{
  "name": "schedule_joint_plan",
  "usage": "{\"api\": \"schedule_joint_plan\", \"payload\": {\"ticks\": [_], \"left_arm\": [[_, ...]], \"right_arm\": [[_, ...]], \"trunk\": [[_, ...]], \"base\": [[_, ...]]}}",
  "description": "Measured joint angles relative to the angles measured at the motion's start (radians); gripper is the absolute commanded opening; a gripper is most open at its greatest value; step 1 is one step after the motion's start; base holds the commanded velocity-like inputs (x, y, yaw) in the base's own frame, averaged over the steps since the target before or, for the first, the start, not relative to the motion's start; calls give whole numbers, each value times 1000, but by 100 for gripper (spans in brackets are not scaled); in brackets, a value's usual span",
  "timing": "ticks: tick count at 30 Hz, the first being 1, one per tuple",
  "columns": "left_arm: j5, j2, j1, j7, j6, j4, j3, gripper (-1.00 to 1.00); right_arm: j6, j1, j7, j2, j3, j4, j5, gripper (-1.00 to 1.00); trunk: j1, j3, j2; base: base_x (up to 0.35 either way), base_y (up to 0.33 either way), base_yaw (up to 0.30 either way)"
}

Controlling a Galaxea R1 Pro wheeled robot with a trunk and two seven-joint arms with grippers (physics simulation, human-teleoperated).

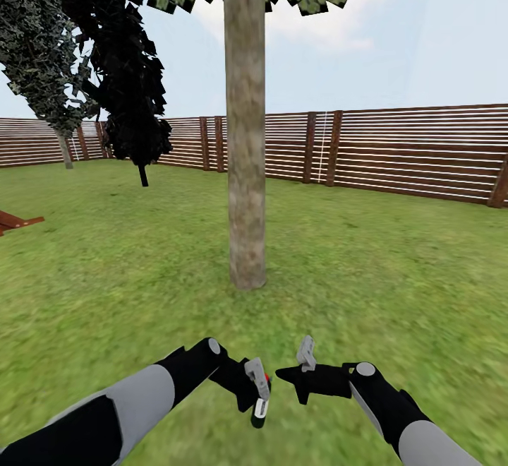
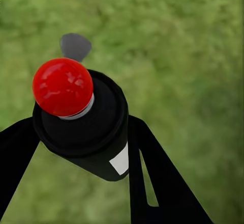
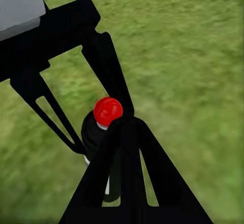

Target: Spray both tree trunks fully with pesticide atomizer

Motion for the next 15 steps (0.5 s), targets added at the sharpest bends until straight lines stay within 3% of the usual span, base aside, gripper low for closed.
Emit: {"api": "schedule_joint_plan", "payload": {"ticks": [15], "left_arm": [[0, -7, 0, 2, 0, -2, 0, -100]], "right_arm": [[0, 0, 0, 0, 0, 0, 0, -100]], "trunk": [[0, 0, 0]], "base": [[0, 0, 0]]}}
